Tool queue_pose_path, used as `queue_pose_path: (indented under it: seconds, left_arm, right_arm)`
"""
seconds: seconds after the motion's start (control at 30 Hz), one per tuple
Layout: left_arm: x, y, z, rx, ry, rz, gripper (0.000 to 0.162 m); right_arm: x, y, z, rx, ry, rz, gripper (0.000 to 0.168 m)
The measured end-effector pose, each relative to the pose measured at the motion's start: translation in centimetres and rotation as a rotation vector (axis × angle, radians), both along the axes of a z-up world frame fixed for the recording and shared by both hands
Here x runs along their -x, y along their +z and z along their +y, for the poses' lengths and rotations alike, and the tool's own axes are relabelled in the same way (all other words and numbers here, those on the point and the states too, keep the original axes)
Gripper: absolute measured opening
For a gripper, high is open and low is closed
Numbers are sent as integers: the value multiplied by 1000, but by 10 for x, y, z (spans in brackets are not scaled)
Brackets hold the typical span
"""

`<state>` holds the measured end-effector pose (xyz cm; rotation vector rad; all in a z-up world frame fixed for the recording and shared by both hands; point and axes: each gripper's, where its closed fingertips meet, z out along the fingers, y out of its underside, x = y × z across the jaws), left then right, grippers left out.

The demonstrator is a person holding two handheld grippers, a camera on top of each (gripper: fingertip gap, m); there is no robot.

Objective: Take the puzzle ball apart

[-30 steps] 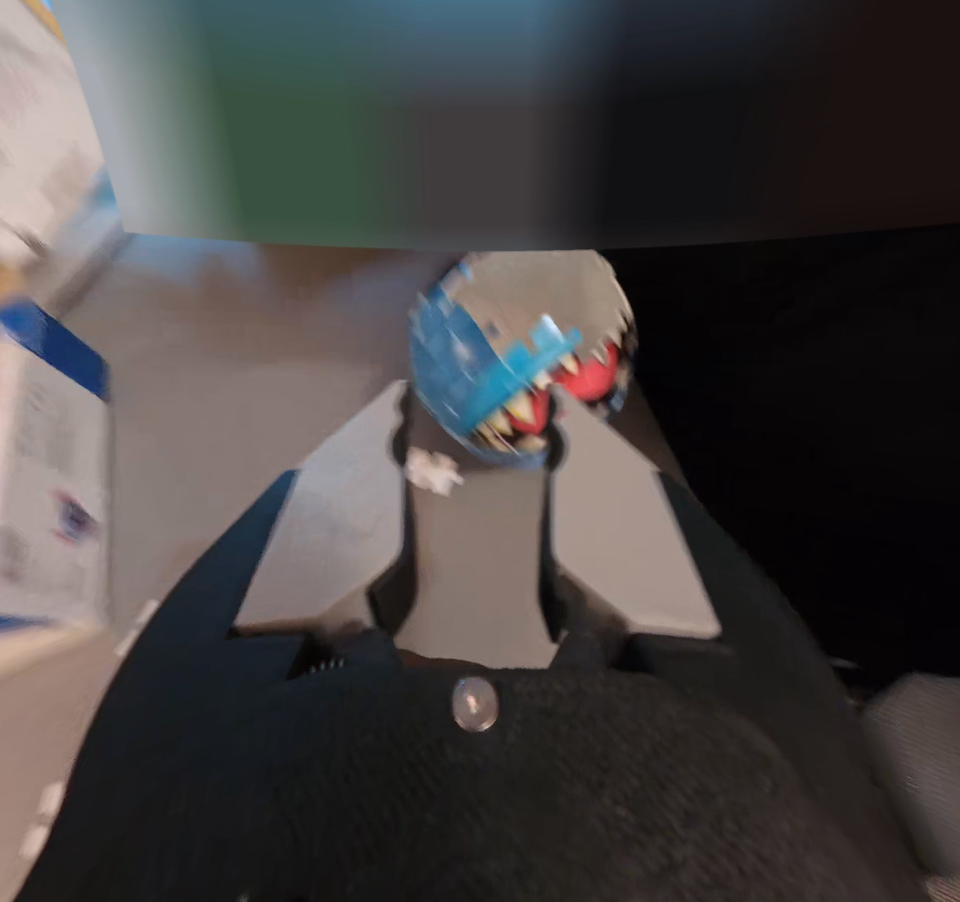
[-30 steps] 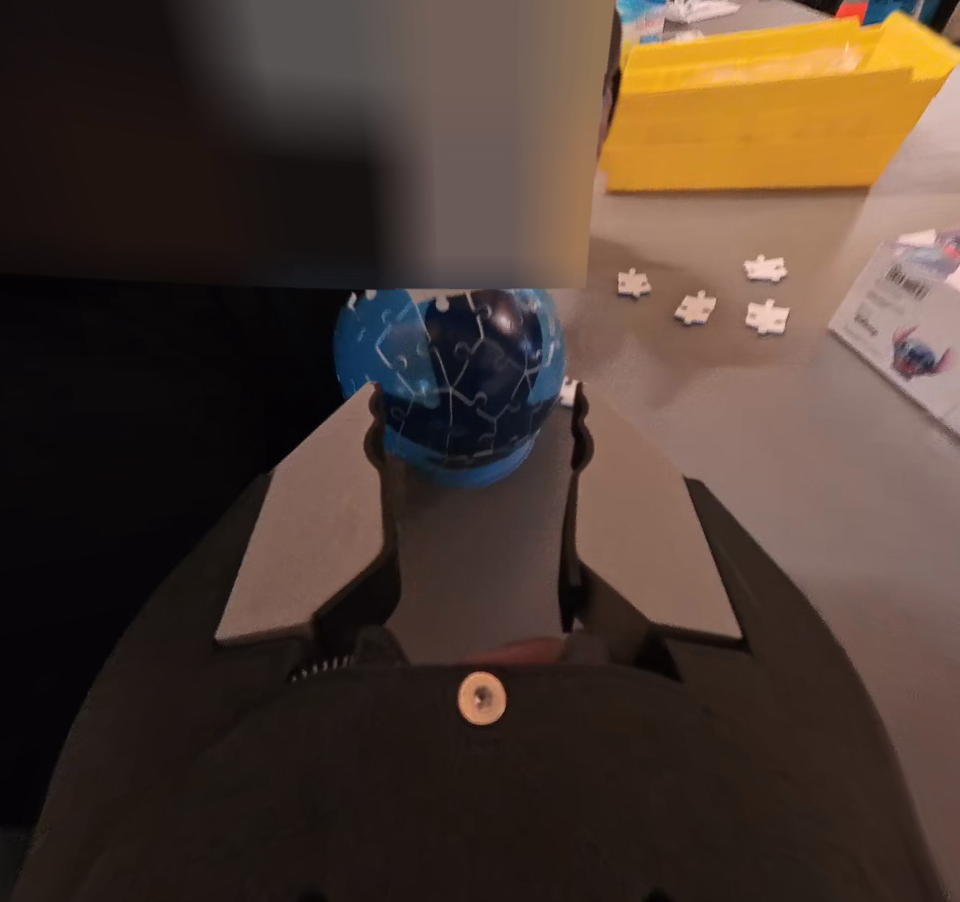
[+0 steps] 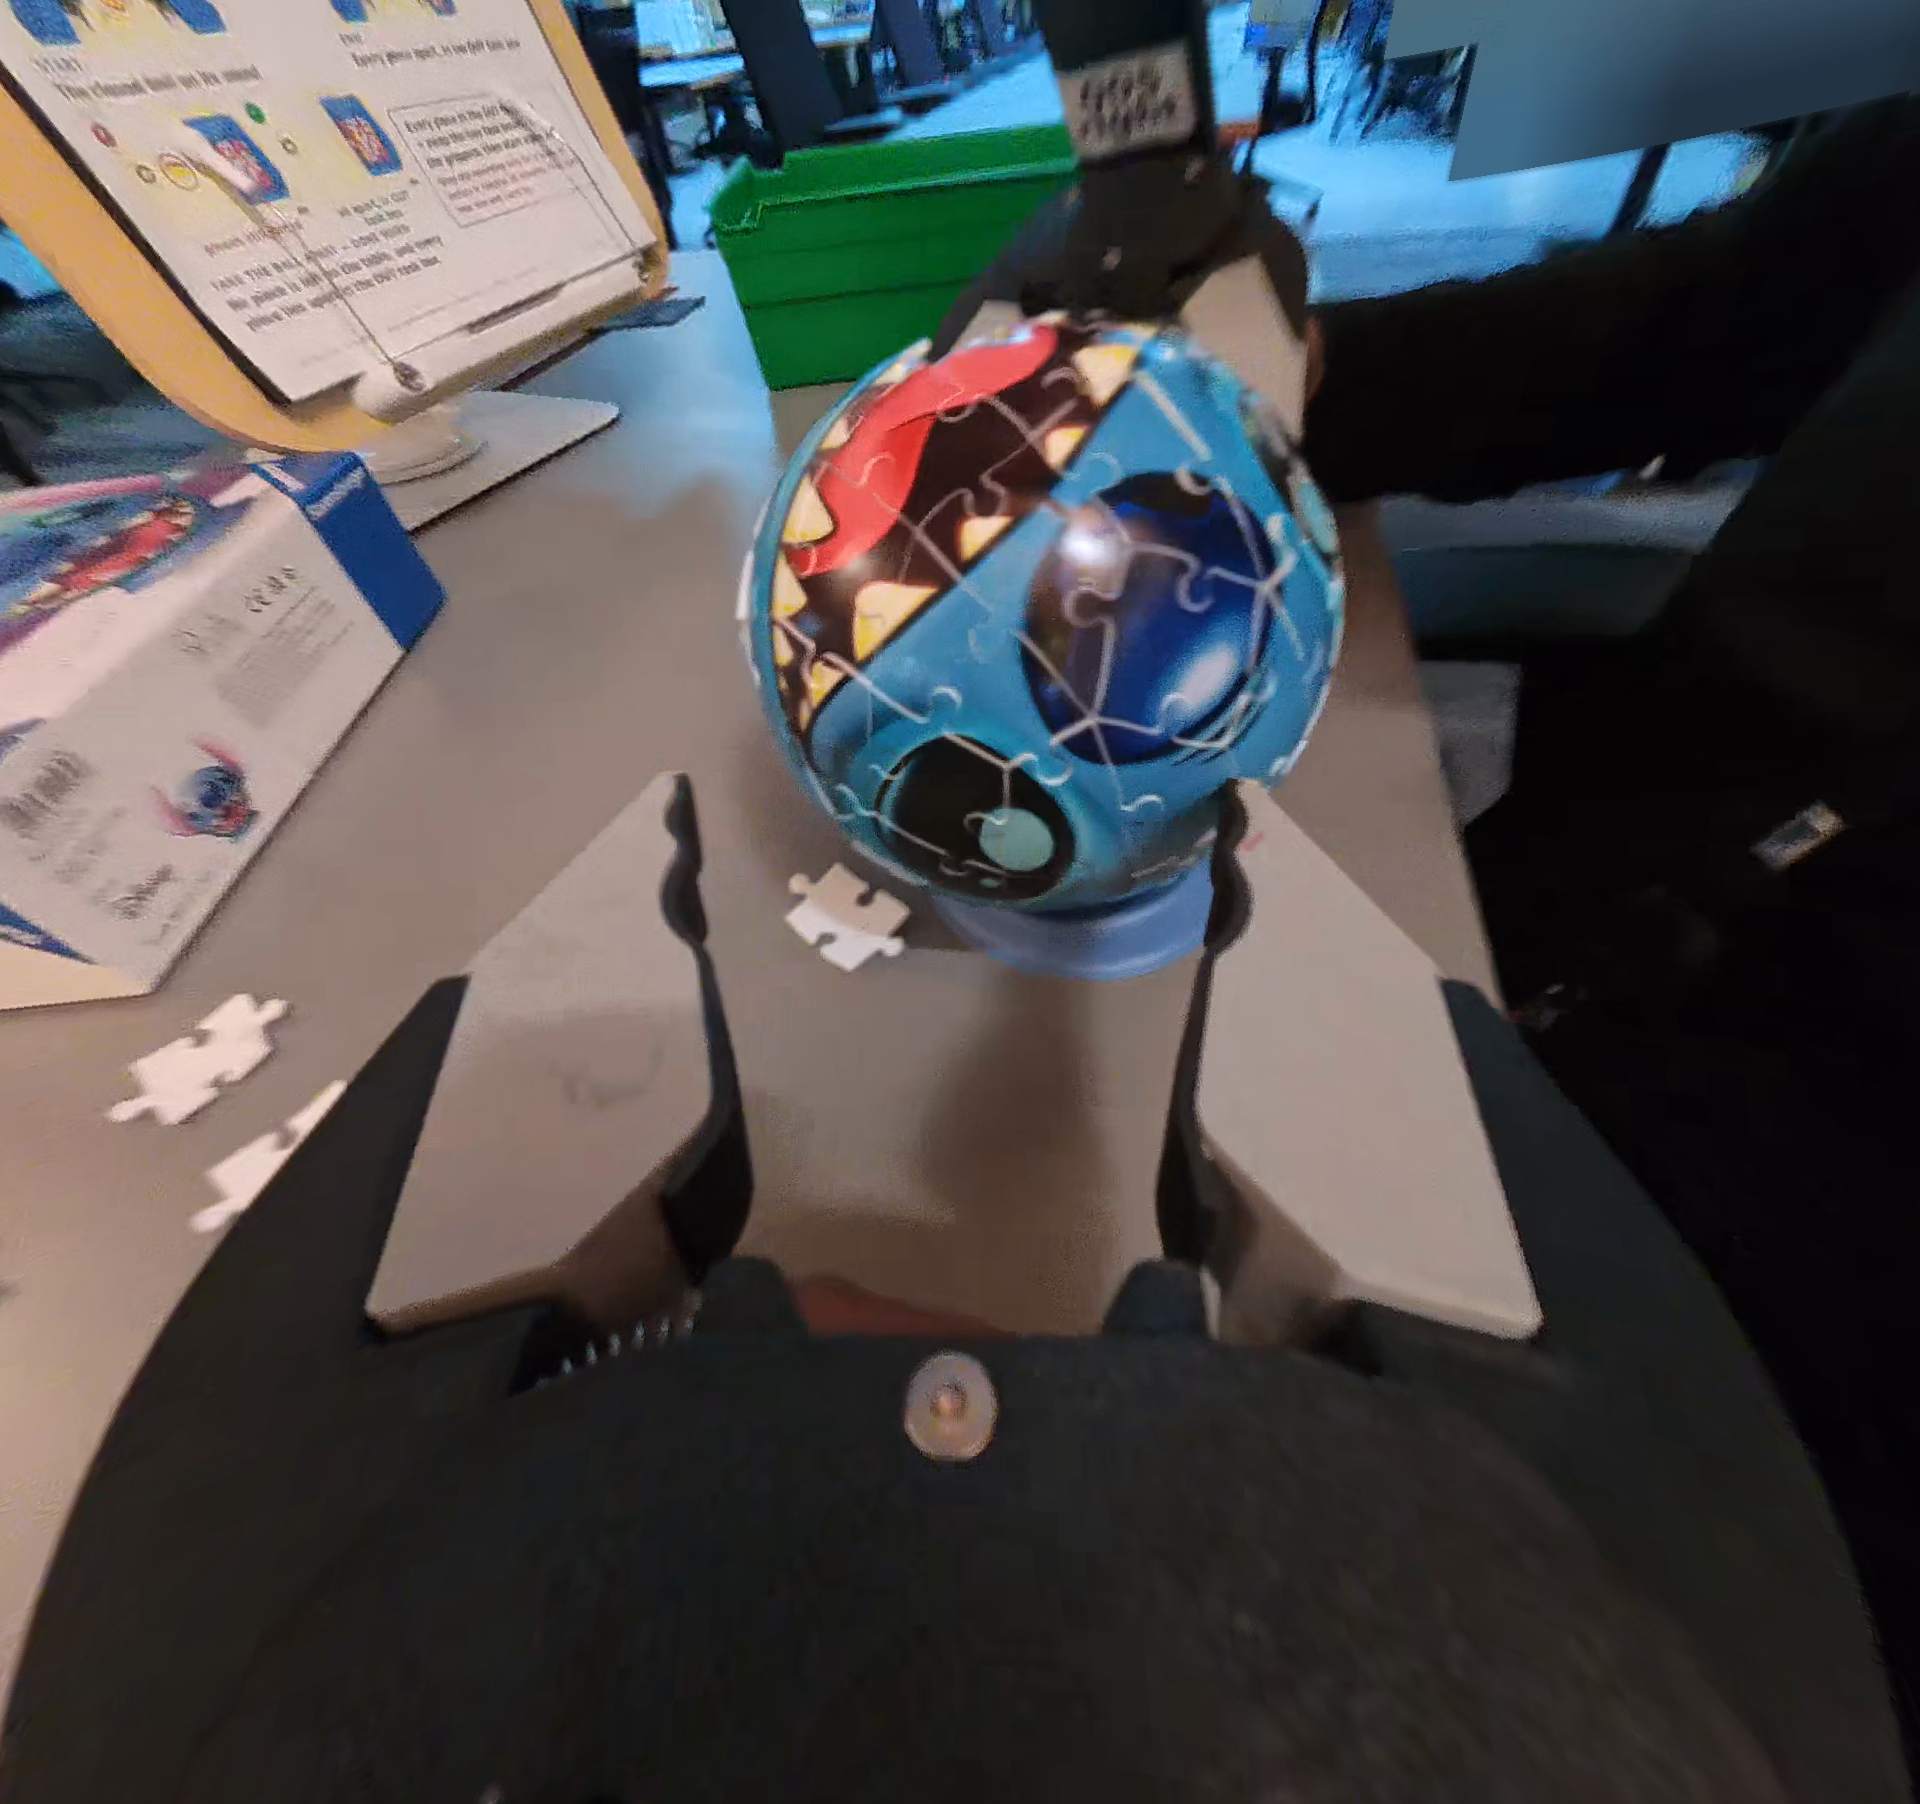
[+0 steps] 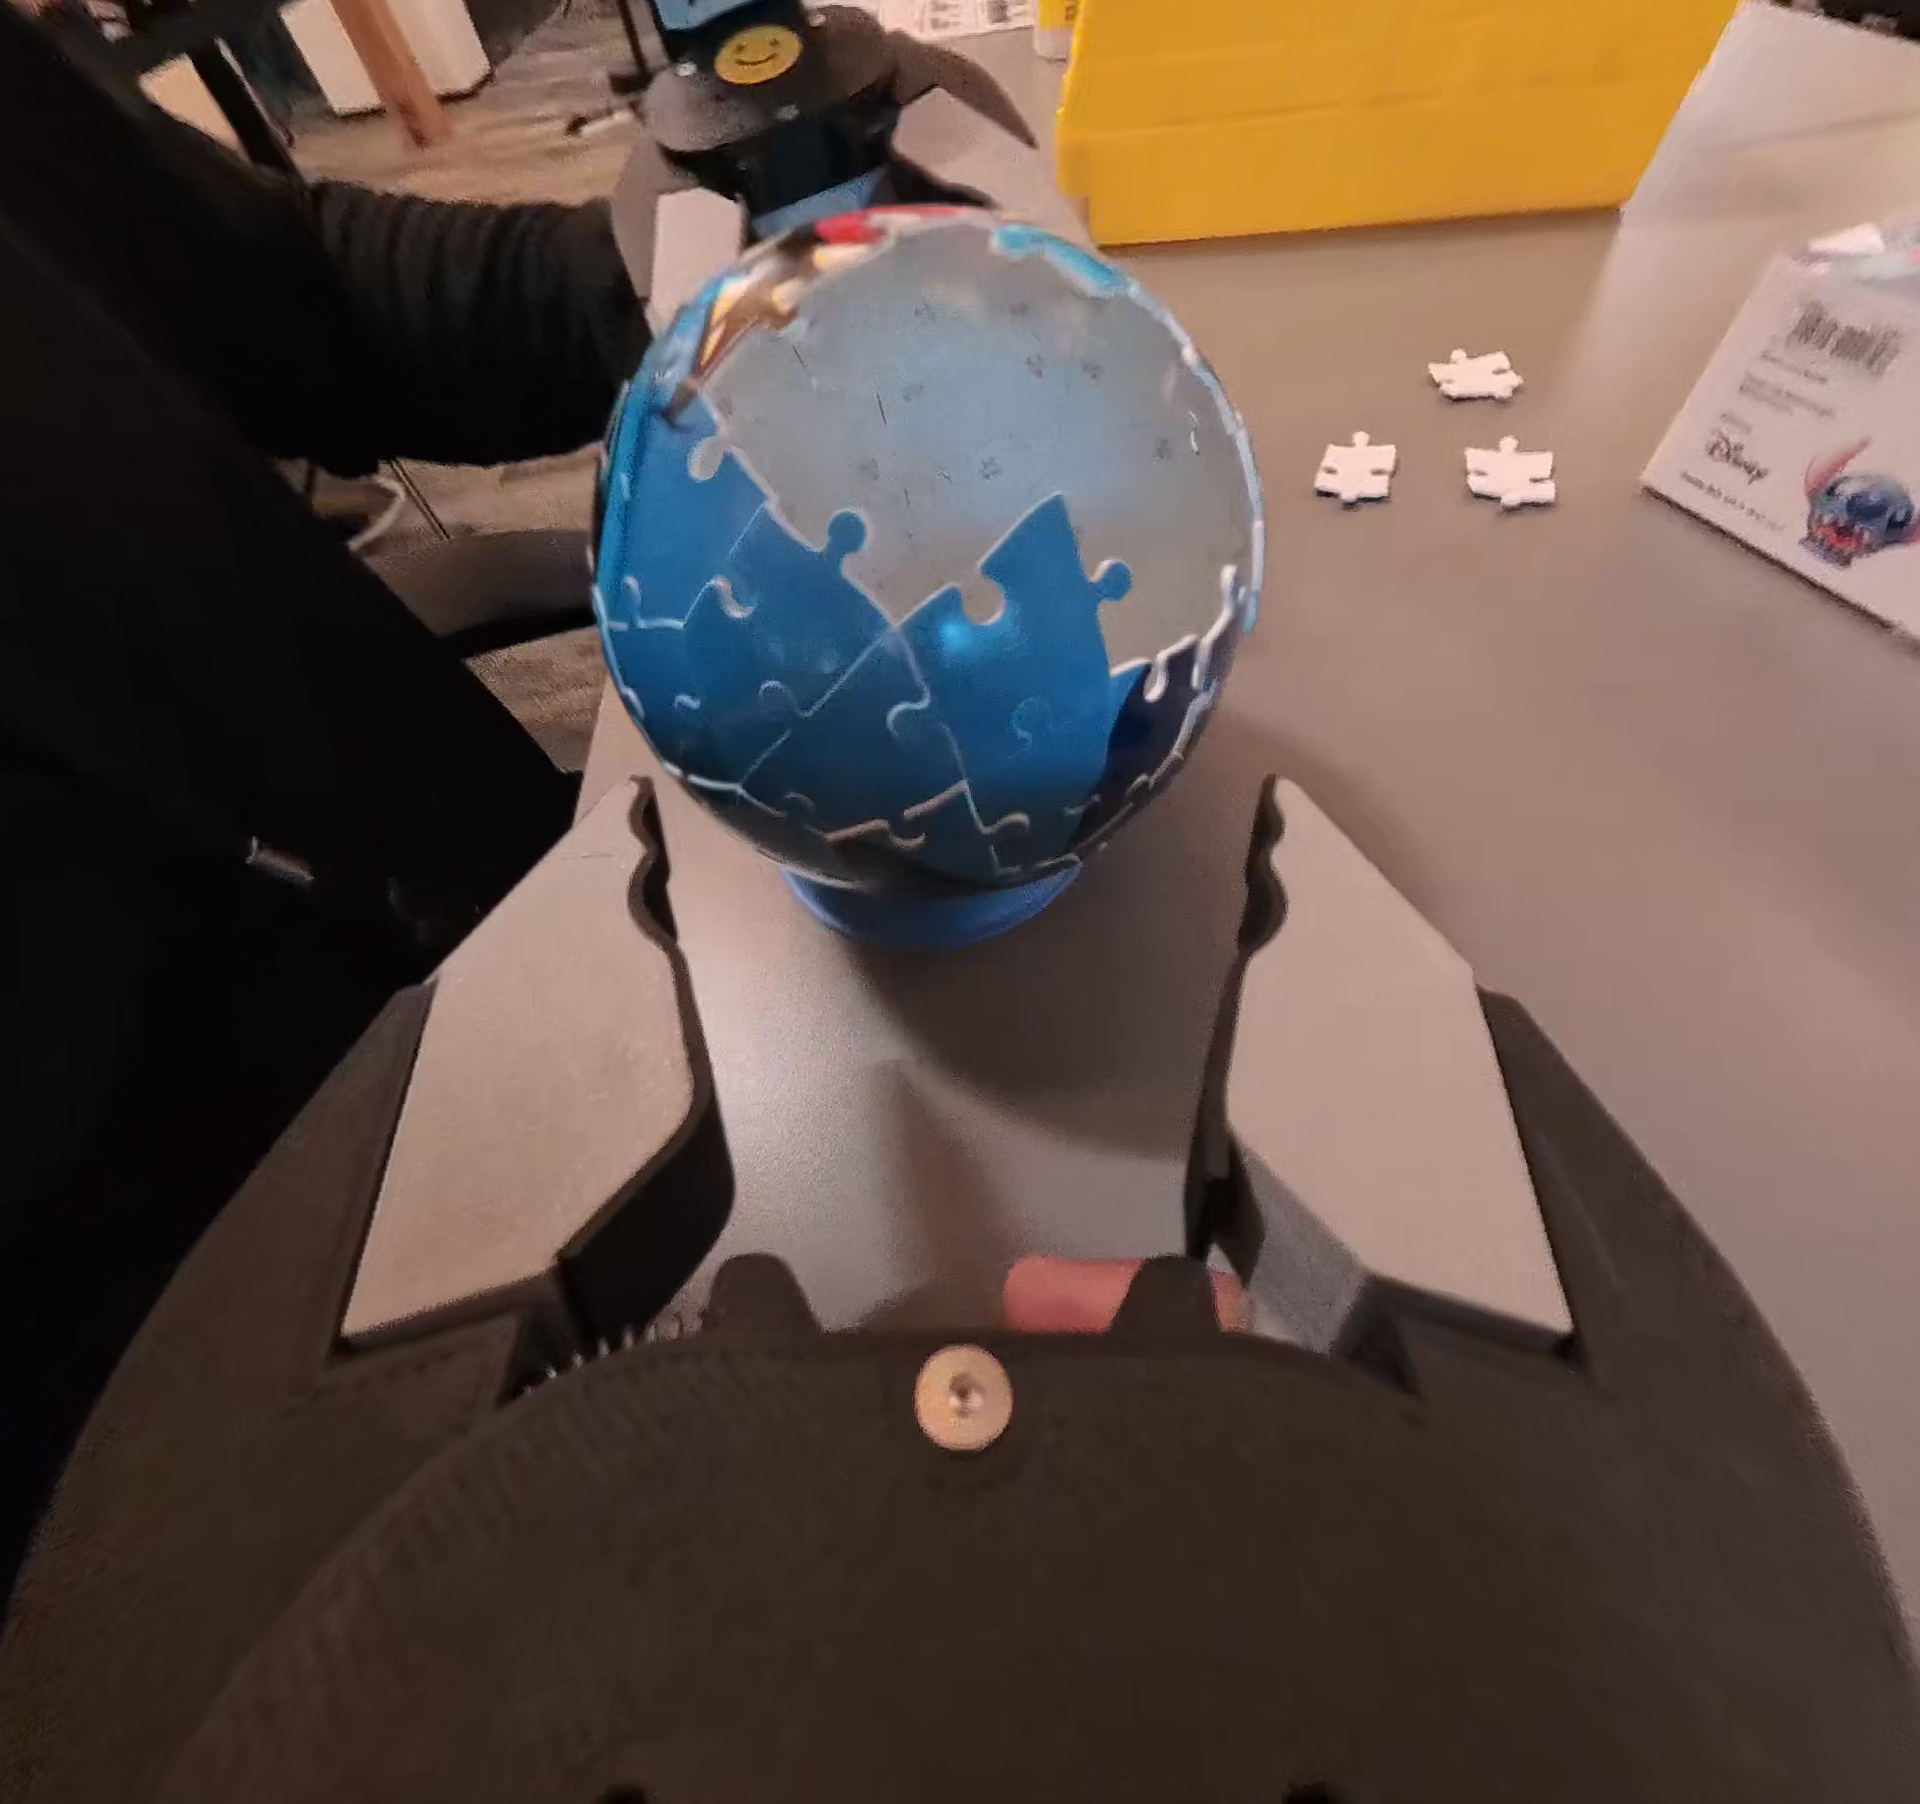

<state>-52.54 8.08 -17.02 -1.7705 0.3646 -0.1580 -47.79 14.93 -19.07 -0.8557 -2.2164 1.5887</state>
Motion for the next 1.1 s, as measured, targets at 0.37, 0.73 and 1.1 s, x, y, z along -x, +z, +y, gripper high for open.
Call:
queue_pose_path:
  seconds: [0.37, 0.73, 1.1]
  left_arm:
    - [-7, -37, 17, -2, -17, 734, 100]
    - [-8, -30, 23, 40, -94, 556, 98]
    - [-7, -8, 17, 111, -125, 43, 84]
  right_arm:
    - [6, -9, -4, -738, -131, 660, 107]
    - [11, -8, -3, -544, -81, 506, 105]
    - [3, -17, -6, 43, 33, -180, 105]
